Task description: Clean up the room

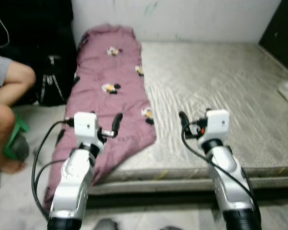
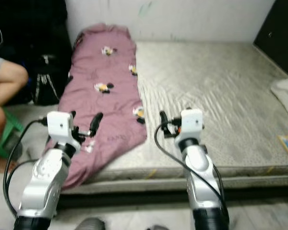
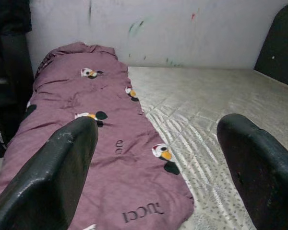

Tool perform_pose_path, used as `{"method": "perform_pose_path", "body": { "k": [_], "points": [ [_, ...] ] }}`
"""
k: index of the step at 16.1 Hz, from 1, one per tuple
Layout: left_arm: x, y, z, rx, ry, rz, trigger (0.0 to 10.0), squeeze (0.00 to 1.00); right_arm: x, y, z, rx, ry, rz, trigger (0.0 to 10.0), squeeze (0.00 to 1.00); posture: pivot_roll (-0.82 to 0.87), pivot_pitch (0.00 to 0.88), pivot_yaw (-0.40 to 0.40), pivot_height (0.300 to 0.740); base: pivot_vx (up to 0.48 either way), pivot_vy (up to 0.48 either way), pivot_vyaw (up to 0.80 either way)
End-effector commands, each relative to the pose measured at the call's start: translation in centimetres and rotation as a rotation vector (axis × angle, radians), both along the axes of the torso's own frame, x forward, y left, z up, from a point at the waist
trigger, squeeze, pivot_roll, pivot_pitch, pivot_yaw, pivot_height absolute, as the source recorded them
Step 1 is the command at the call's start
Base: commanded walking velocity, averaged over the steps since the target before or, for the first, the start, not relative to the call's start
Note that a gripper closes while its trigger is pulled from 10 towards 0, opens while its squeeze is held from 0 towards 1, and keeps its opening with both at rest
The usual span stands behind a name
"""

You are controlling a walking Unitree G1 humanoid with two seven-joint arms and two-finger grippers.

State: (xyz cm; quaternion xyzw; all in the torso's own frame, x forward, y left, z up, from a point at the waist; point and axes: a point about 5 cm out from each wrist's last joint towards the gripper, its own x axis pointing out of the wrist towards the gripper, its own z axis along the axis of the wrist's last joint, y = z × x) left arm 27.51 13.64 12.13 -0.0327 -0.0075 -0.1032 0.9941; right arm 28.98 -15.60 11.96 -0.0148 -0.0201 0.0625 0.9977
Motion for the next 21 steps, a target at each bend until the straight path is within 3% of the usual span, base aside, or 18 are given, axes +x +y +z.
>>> {"method": "perform_pose_path", "body": {
  "k": [1,4,11,21],
  "points": [
    [0.21,0.44,0.59,0.006,-0.021,0.012,10.0,0.00,0.21,0.42,0.80,0.005,-0.033,0.013,10.0,0.00,-0.06,0.000,-0.063,0.740,0.000,0.480,0.62],
    [0.19,0.47,0.69,0.013,-0.038,0.017,10.0,0.00,0.32,0.42,0.76,0.010,-0.033,0.016,10.0,0.00,-0.05,0.000,-0.065,0.740,0.000,0.480,0.00],
    [-0.04,0.29,1.11,0.016,-0.079,-0.023,10.0,0.00,0.32,0.50,0.78,0.010,-0.035,0.019,10.0,0.00,-0.05,0.000,-0.065,0.740,0.000,0.000,0.00],
    [-0.16,0.28,1.18,0.009,-0.085,-0.039,10.0,0.00,0.46,0.42,0.85,0.014,-0.038,0.008,10.0,0.00,-0.05,0.000,-0.065,0.740,0.382,0.000,0.00]
  ]
}}
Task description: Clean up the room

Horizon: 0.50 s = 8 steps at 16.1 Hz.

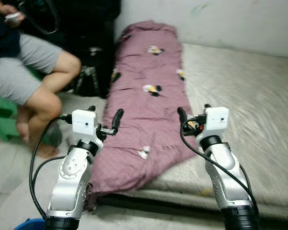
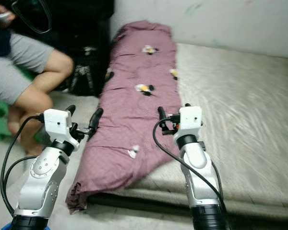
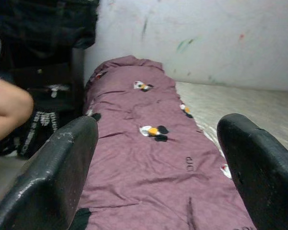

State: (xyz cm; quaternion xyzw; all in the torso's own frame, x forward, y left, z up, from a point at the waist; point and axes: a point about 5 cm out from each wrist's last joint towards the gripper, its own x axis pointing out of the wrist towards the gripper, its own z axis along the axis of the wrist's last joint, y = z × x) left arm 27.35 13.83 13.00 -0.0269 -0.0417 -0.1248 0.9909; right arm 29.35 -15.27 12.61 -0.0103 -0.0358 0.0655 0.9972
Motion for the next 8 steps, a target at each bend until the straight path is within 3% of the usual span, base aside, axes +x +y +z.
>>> {"method": "perform_pose_path", "body": {
  "k": [1,4,8],
  "points": [
    [0.0,0.1,0.3,0.004,-0.014,0.002,10.0,0.00,0.1,0.1,0.2,0.003,-0.008,0.001,10.0,0.00,-0.05,0.000,-0.065,0.740,0.416,0.000,0.00],
    [0.0,0.3,0.2,0.014,-0.009,0.026,10.0,0.00,0.1,0.0,0.2,0.004,-0.007,-0.002,10.0,0.00,-0.05,0.000,-0.065,0.740,0.354,0.000,0.00],
    [-0.4,1.7,-0.6,0.074,0.003,0.110,10.0,0.00,-0.1,-0.5,0.2,0.001,-0.010,-0.022,10.0,0.00,-0.05,0.000,-0.062,0.740,0.000,0.000,0.00]
  ]
}}
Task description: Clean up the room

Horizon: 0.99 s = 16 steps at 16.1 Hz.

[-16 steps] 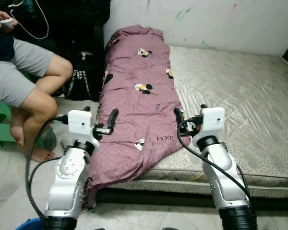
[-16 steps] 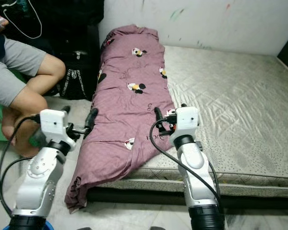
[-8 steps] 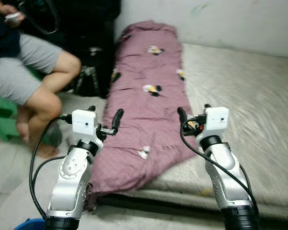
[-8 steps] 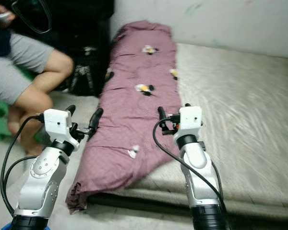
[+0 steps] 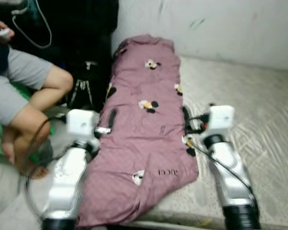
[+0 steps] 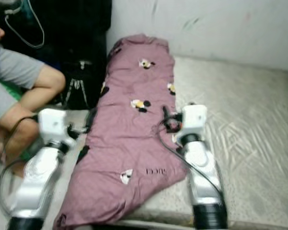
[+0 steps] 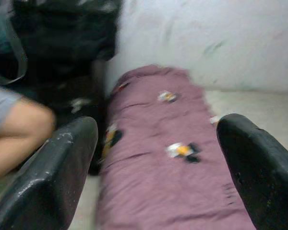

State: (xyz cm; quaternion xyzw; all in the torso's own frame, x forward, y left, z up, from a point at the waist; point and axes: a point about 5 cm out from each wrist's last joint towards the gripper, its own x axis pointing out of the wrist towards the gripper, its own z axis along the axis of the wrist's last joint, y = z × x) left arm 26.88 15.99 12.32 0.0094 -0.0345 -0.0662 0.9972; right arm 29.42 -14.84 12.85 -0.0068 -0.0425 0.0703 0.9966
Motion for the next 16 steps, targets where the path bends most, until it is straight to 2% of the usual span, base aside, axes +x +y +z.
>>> {"method": "perform_pose_path", "body": {
  "k": [1,3,6,8,13,16],
  "points": [
    [-0.3,0.2,-0.1,0.015,0.003,0.019,10.0,0.00,-0.4,-1.4,-0.2,-0.010,0.006,-0.051,10.0,0.00,-0.05,0.001,-0.062,0.740,0.000,0.000,0.00],
    [-0.8,1.0,-0.3,0.037,0.000,0.055,10.0,0.00,-0.7,-2.1,-0.4,-0.009,0.025,-0.078,10.0,0.00,-0.05,0.005,-0.063,0.740,0.000,0.000,-0.29],
    [-2.0,2.4,-0.8,0.054,0.020,0.101,10.0,0.00,-1.5,-3.2,-0.7,-0.019,0.037,-0.109,10.0,0.00,-0.05,0.010,-0.065,0.740,0.000,0.000,-0.80],
    [-2.3,2.7,-0.8,0.053,0.020,0.111,10.0,0.00,-1.8,-3.5,-0.7,-0.025,0.042,-0.118,10.0,0.00,-0.04,0.014,-0.071,0.740,0.000,0.000,-0.80],
    [-2.2,3.1,0.0,0.052,-0.014,0.125,10.0,0.00,-1.4,-3.2,0.0,-0.036,0.036,-0.114,10.0,0.00,-0.04,0.030,-0.100,0.740,0.000,0.000,-0.80],
    [-2.6,3.7,-0.5,0.071,0.013,0.152,10.0,0.00,-1.3,-2.5,0.2,-0.024,0.023,-0.089,10.0,0.00,-0.04,0.037,-0.074,0.740,0.000,0.000,0.00]
  ]
}}
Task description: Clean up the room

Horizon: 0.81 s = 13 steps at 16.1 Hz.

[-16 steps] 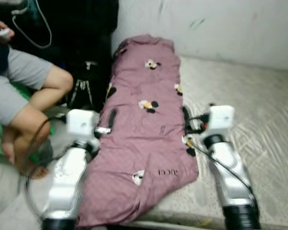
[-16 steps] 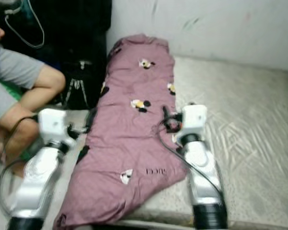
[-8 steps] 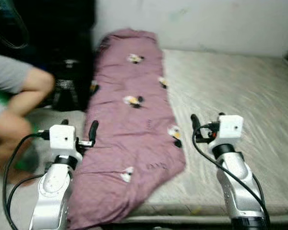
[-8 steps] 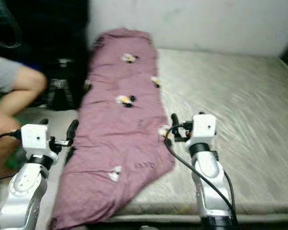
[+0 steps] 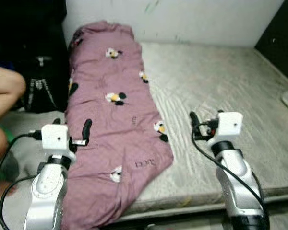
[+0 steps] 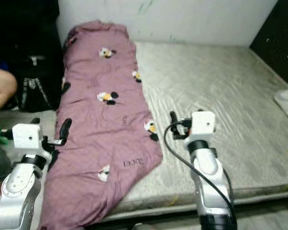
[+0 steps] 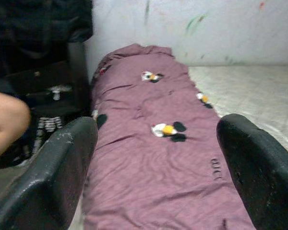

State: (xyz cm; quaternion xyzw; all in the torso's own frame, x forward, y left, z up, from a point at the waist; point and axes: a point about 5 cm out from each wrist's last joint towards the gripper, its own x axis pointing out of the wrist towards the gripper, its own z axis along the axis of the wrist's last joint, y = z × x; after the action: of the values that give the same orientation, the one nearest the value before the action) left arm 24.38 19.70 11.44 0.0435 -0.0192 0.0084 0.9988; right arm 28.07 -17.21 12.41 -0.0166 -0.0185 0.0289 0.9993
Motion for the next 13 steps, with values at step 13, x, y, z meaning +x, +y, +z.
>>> {"method": "perform_pose_path", "body": {
  "k": [13],
  "points": [
    [0.8,-1.0,0.6,-0.043,-0.016,0.007,10.0,0.00,0.5,0.7,0.8,-0.010,-0.026,0.055,10.0,0.00,-0.06,0.051,-0.084,0.605,0.000,0.000,0.00]
  ]
}}
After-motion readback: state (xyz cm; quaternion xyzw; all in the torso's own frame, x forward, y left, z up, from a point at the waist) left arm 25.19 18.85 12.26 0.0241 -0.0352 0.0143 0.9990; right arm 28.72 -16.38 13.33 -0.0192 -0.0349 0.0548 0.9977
